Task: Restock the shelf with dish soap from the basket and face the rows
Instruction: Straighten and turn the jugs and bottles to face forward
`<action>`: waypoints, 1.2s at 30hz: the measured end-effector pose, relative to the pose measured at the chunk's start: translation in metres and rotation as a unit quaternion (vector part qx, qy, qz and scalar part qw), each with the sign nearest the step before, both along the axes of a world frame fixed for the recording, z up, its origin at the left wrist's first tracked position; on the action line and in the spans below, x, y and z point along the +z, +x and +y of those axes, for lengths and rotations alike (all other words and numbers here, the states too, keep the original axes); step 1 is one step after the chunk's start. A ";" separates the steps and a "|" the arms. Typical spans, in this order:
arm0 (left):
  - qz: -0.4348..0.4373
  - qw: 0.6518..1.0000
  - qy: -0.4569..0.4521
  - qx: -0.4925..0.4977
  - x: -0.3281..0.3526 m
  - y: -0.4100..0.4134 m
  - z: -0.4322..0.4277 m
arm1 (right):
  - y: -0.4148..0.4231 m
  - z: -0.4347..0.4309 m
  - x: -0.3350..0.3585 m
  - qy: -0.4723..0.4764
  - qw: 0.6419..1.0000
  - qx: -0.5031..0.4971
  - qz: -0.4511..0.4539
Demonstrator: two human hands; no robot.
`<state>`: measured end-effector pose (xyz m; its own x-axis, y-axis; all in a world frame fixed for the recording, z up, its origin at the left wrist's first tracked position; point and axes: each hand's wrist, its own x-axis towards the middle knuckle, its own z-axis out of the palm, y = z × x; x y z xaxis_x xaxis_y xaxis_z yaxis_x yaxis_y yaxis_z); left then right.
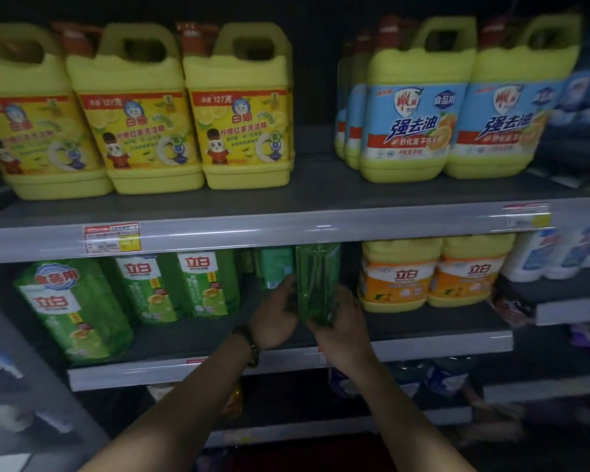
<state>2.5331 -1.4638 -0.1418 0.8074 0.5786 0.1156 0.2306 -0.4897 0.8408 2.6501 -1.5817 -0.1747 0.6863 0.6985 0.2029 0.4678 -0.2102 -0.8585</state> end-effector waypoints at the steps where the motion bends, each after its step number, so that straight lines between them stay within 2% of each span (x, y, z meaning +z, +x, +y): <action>1: -0.008 1.000 -0.002 -0.002 -0.006 0.001 0.003 | 0.002 -0.001 0.000 -0.005 1.000 0.000 -0.004; 8: -0.022 1.000 -0.010 0.009 -0.029 0.001 0.009 | 0.012 -0.003 0.002 -0.024 0.999 0.019 -0.023; 10: -0.019 1.000 -0.011 0.022 -0.027 -0.002 0.003 | 0.019 -0.002 0.003 -0.024 0.999 0.010 -0.032; 15: 0.000 0.999 -0.021 -0.043 -0.026 -0.007 -0.008 | 0.022 0.006 0.009 -0.022 0.998 -0.033 -0.050; 18: -0.028 0.999 -0.003 -0.031 -0.019 -0.004 -0.003 | 0.025 0.014 0.013 -0.034 0.996 -0.056 -0.054; 21: -0.072 0.997 -0.030 0.015 -0.016 0.001 0.005 | 0.034 0.016 0.008 -0.029 0.997 -0.045 -0.049; 25: -0.087 0.991 -0.096 0.036 -0.005 0.015 0.013 | 0.043 0.013 0.001 -0.023 0.999 -0.011 -0.029; 30: -0.059 0.996 -0.067 0.021 -0.010 0.025 0.008 | 0.044 0.011 0.001 -0.032 0.998 0.019 -0.048; 33: -0.068 0.995 -0.075 0.024 -0.012 0.021 0.003 | 0.034 0.010 -0.007 -0.064 0.992 -0.048 -0.100; 36: -0.083 0.995 -0.056 0.020 -0.010 0.015 -0.005 | 0.024 0.003 -0.004 -0.045 0.987 -0.095 -0.124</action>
